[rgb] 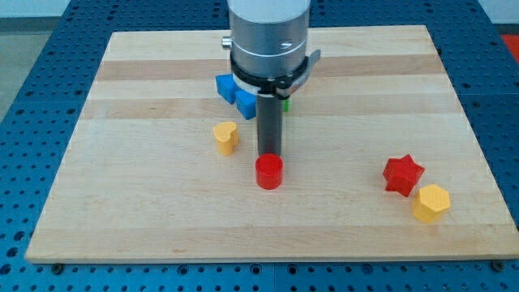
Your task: Move the yellow heart to the top left of the red star
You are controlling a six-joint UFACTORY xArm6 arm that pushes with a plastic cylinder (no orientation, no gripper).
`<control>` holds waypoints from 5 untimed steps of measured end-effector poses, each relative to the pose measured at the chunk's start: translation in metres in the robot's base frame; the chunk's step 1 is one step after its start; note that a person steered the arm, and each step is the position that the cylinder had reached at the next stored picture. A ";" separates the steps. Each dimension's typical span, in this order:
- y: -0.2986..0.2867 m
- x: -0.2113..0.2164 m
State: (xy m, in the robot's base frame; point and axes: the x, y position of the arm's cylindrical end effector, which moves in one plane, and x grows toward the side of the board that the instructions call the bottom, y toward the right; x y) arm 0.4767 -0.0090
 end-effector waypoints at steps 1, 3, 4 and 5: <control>-0.022 -0.036; -0.073 -0.096; -0.080 -0.077; -0.079 -0.033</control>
State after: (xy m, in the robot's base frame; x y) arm 0.4435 -0.0879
